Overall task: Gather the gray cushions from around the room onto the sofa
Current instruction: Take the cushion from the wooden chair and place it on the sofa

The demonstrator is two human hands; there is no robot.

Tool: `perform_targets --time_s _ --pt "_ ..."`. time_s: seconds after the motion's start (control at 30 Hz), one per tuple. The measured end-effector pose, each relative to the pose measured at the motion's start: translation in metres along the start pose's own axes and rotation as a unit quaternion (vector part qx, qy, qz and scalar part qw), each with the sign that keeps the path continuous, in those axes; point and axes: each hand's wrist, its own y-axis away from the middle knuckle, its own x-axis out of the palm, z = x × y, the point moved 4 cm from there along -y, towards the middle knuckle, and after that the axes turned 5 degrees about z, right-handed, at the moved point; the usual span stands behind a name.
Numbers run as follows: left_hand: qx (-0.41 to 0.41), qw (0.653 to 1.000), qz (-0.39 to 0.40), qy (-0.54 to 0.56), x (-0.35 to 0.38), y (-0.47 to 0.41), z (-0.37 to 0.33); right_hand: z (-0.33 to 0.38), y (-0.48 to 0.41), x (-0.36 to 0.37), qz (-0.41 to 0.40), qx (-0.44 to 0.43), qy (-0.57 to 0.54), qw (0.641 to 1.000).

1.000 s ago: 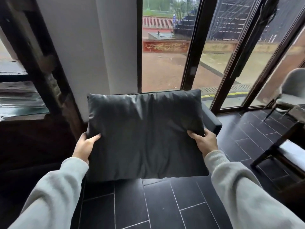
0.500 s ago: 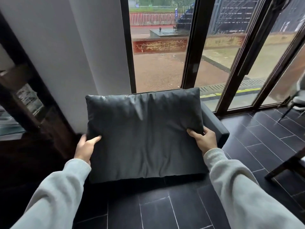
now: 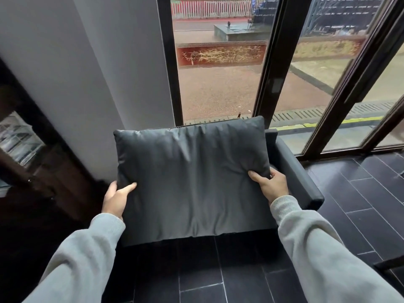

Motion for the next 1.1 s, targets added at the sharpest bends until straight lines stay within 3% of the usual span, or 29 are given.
perform_targets --time_s 0.27,0.47,0.7,0.93,1.1 --pt "-0.037 0.999 0.024 -0.025 0.015 -0.135 -0.005 -0.009 -0.101 0.062 0.008 0.015 0.006 1.0" --pt "-0.045 0.996 0.053 -0.048 0.04 -0.238 -0.049 0.02 -0.186 0.103 -0.001 0.008 0.022 1.0" --pt "-0.081 0.987 0.092 -0.103 0.071 -0.323 -0.057 0.019 -0.27 0.124 0.043 0.046 0.005 0.998" --pt "-0.103 0.984 0.063 -0.128 0.109 -0.385 -0.024 -0.042 -0.366 0.154 0.109 0.103 -0.02 0.989" --pt "-0.096 0.989 0.004 -0.115 0.141 -0.44 0.041 -0.122 -0.448 0.193 0.141 0.085 -0.038 0.986"
